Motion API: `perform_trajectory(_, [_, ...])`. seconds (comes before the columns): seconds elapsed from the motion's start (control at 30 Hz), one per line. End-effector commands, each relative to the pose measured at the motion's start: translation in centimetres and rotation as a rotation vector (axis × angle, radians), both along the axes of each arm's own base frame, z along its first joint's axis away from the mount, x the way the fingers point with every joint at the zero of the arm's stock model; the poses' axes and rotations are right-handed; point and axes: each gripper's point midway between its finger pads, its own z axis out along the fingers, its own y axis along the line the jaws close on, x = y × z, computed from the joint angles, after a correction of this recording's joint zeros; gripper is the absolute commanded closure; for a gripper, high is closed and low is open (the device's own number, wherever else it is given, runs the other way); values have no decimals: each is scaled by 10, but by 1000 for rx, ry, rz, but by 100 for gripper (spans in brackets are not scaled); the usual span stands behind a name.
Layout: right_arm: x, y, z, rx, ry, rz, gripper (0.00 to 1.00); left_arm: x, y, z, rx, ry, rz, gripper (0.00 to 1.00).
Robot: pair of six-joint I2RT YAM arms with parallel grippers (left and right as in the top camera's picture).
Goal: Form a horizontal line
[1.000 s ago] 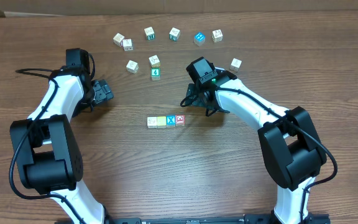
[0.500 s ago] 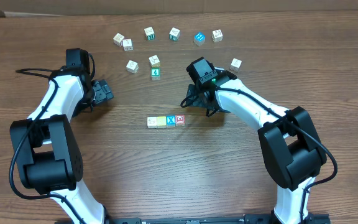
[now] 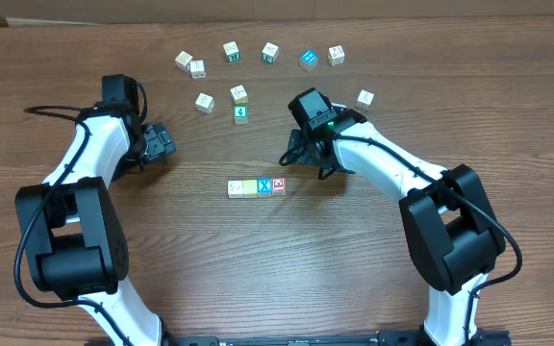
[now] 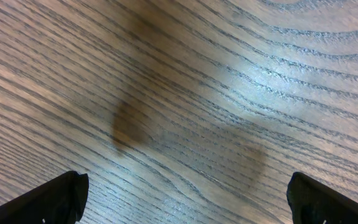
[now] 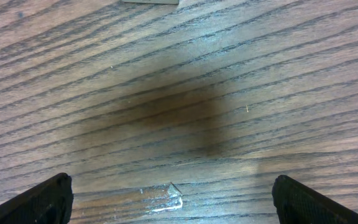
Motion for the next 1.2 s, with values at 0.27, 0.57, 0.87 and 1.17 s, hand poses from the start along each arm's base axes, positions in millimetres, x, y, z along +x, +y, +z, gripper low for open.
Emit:
perform_trajectory(0.27, [-4, 3, 2, 28, 17, 13, 0, 0, 0, -1, 17, 9, -27, 0])
perform_trajectory(0.57, [-2, 2, 2, 19, 7, 11, 0, 0, 0, 1, 17, 3, -27, 0])
perform_trajectory(0.87, [-3, 2, 2, 20, 8, 11, 0, 1, 1, 7, 19, -13, -26, 1])
perform_trajectory(1.17, [-2, 2, 2, 20, 7, 11, 0, 6, 1, 31, 27, -72, -26, 1])
